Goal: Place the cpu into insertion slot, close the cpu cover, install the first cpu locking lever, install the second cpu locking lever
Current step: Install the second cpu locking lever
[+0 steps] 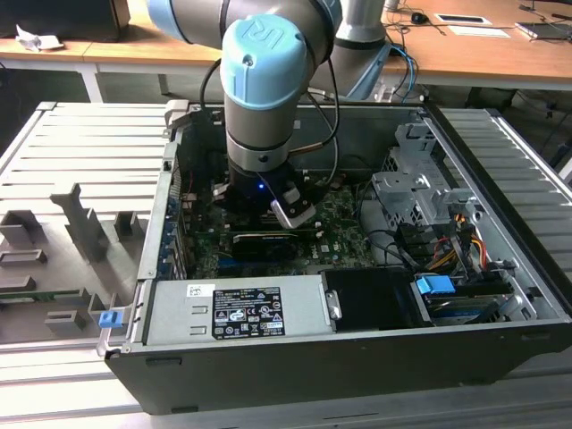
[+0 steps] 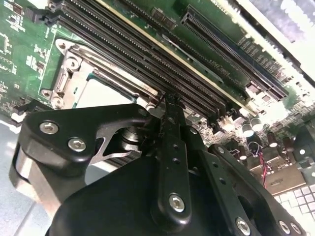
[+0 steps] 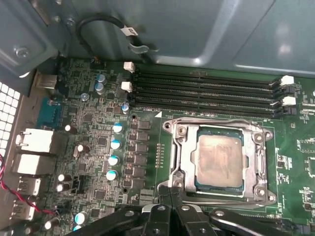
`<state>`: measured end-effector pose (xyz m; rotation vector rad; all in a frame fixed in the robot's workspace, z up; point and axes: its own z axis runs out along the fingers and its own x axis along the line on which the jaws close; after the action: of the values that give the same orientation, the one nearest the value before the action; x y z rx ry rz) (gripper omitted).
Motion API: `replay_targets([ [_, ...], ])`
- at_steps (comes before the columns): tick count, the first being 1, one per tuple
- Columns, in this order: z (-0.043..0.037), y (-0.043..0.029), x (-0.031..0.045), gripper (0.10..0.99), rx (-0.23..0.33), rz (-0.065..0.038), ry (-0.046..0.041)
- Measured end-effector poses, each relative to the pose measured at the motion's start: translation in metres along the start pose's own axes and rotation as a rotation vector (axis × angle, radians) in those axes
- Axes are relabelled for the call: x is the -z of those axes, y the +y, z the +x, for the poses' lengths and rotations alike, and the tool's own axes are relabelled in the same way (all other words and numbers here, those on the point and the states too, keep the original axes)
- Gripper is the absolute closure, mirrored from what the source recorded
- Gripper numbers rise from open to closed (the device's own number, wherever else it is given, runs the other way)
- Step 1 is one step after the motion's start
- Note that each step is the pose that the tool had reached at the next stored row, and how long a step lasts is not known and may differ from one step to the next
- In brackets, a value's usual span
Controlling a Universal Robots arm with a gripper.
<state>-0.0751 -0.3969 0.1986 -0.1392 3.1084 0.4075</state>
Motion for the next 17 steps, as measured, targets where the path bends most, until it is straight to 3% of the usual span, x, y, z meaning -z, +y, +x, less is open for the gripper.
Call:
replay_targets([
  [7,0.0027,-0.0010,-0.0044,0.980,0.000,-0.015,-0.0020],
  [10,0.0026,0.0011,0.0033,0.980,0.000,-0.014,-0.0019],
  [13,0.0024,0.0049,0.0180,0.980,0.000,-0.014,-0.0019],
  [17,0.0022,0.0070,0.0256,0.980,0.000,-0.014,-0.0015],
])
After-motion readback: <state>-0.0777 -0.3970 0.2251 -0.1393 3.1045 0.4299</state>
